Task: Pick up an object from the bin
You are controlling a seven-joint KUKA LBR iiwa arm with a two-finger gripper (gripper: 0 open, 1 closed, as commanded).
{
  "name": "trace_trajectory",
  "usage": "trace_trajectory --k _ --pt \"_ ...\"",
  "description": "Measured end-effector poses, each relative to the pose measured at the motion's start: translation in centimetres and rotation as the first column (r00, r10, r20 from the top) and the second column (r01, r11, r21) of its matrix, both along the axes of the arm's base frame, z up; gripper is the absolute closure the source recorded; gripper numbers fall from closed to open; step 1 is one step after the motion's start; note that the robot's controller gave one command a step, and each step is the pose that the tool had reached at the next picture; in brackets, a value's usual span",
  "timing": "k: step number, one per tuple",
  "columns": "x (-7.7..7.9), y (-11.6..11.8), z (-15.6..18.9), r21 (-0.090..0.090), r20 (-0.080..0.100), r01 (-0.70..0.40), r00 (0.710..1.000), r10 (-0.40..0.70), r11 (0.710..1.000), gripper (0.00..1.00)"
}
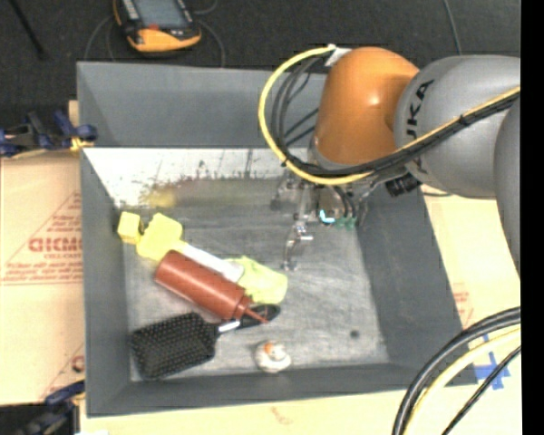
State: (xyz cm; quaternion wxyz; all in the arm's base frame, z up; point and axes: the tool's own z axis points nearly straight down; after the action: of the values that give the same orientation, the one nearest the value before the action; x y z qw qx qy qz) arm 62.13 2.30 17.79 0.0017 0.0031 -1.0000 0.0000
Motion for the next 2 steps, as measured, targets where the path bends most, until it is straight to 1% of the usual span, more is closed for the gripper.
trace_trajectory --k 1,2 --pt "0.2 0.0 0.5 0.000 0.008 0.000 1.000 0.000 1.000 0.00" --pt "-1.9 0.4 -1.7 -0.002 0.017 -0.055 0.998 0.055 0.998 0.00"
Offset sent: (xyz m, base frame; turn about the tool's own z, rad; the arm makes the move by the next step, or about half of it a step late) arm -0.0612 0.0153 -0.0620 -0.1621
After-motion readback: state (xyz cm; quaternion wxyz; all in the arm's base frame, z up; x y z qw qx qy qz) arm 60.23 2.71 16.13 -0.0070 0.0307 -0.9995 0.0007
